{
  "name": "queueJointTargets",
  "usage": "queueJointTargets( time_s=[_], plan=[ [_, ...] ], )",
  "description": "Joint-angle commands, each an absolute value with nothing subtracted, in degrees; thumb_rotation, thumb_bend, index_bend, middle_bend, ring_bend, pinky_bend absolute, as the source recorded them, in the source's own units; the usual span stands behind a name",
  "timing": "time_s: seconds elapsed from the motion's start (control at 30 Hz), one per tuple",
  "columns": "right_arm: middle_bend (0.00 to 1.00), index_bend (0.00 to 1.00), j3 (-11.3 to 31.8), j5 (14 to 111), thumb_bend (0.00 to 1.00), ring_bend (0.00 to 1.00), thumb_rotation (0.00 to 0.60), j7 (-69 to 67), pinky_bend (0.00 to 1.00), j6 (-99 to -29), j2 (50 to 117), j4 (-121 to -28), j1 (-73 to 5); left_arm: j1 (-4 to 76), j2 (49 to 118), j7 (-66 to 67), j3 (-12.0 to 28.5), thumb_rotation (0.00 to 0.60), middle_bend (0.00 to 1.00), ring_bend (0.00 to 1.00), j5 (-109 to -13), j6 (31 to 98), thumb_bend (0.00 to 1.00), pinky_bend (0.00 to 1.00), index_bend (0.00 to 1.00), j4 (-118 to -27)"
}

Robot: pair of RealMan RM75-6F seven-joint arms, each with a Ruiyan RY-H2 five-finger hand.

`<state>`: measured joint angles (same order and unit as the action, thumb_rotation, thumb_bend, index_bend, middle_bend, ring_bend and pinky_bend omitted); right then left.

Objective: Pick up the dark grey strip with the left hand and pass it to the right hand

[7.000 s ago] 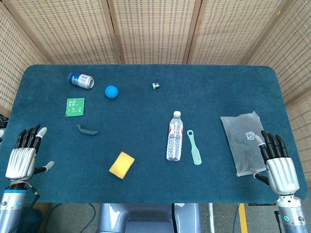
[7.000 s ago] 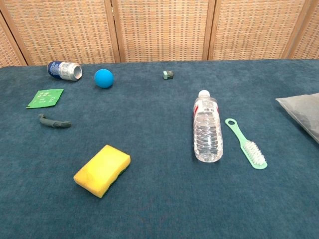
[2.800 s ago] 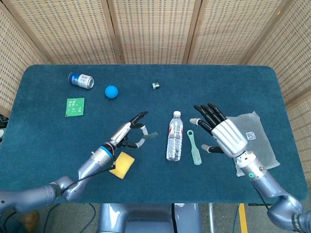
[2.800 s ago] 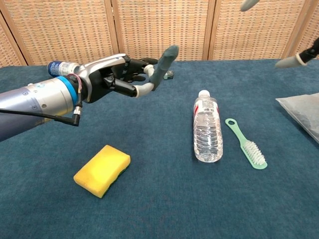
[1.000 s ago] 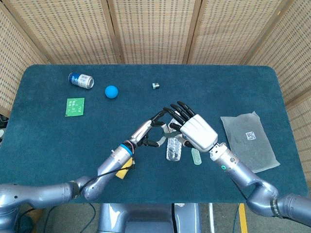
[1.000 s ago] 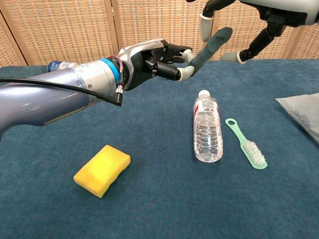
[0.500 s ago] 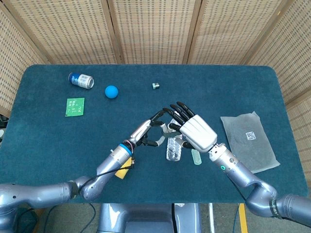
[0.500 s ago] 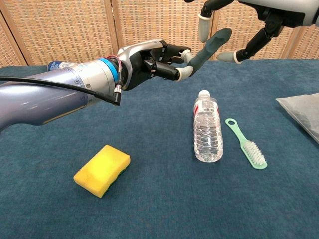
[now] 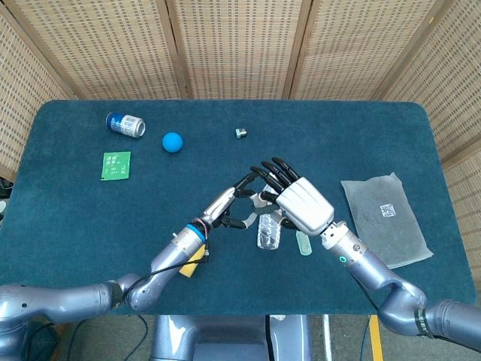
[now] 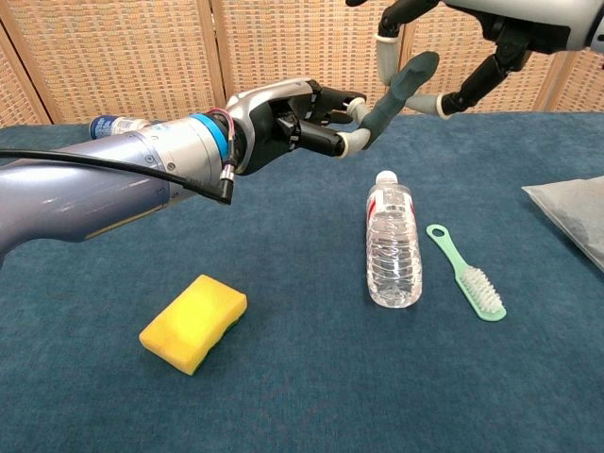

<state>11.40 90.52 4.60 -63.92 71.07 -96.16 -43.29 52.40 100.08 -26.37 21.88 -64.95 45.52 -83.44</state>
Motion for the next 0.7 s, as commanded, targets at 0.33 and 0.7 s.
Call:
queueJointTargets(
  time_s=[0.33, 0.7],
  plan=[
    [0.16, 0.56, 11.00, 90.46, 0.61, 0.00, 0.600, 4.60, 0.00, -64.01, 71.16, -95.77, -43.23, 52.46, 100.28, -26.19, 21.76, 0.600, 0.00, 0.00, -64.99, 45.54, 0.50, 0.00, 0.79, -83.61],
    [0.22, 0.72, 10.20, 92.65, 0.74, 0.00, 0.600, 5.29, 0.00, -65.02, 71.26, -94.60, -43.28, 52.49, 100.38, -25.92, 21.78, 0.600, 0.00, 0.00, -64.96, 45.68, 0.50, 0.00, 0.79, -83.49]
  ],
)
